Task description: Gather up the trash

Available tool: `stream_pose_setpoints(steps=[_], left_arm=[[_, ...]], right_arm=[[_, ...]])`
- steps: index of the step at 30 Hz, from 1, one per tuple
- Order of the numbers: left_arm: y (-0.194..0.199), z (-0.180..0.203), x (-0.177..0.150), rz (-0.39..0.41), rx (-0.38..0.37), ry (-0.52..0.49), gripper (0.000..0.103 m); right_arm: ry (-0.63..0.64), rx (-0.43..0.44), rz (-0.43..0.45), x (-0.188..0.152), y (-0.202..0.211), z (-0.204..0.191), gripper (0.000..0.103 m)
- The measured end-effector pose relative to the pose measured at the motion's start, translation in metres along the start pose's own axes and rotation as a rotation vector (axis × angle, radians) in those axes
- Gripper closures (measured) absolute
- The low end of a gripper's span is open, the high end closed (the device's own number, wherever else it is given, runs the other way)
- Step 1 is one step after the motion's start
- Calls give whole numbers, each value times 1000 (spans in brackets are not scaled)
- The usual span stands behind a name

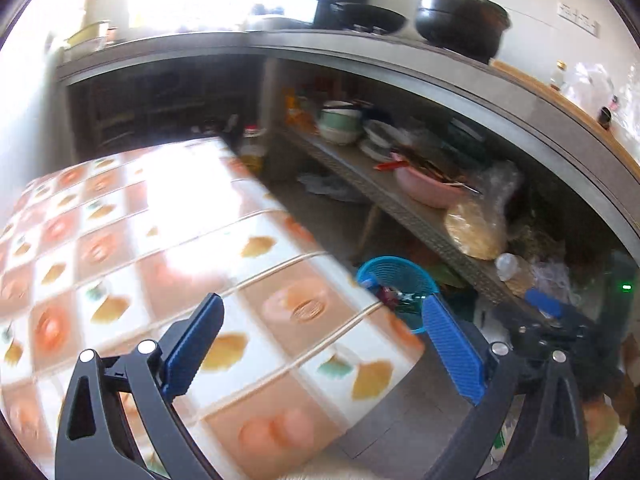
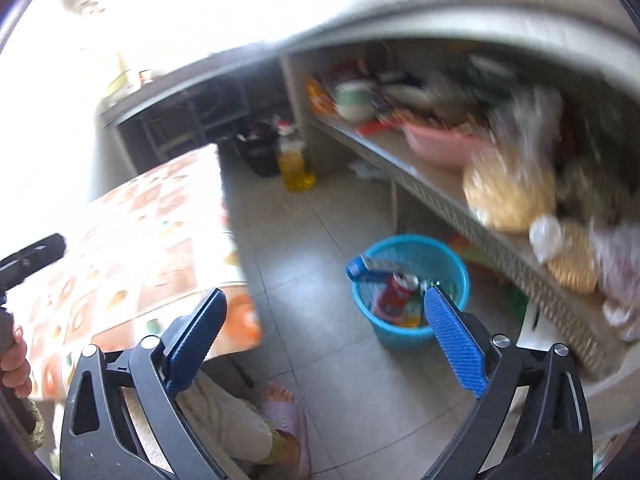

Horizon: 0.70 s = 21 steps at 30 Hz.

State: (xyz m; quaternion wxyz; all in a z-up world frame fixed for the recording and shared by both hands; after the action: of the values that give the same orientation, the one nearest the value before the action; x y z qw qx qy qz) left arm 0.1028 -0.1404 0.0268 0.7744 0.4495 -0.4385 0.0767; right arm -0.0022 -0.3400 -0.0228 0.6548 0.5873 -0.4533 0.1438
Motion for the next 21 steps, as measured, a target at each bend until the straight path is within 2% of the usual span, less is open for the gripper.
stream_pose_setpoints(steps=[5,7,12,14,16,21], left_arm=[[31,-11,-26,38,170,62,6],[42,-12,-37,51,262,77,6],[69,-19,-53,85,425,87,6],[77,-29,-56,55,475,102,6],[81,-39,-61,10,520,111,6],[79,-49,-86,-92,598,111,6]], right_arm=[[144,19,66,4,29,-51,8],[175,21,78,4,35,-67,8],[220,54,134,-4,54,-100,8],[229,76,160,-9,60,-108,8],[237,73,140,-12,60,-116,8],[273,-1,66,-21,53,-129,8]])
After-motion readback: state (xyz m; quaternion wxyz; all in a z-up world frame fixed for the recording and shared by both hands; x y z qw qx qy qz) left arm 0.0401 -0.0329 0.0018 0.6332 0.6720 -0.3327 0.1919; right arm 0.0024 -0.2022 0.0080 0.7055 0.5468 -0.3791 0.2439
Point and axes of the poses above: each gripper's, at about its wrist camera, not at the fingertips, and y roughly against the way its jaws point, z to its right, x to its top, the point moved 1 cm from there along -y, roughly the way its jaws point, and after that the axes turned 3 degrees about y, right-handed, at the moved point
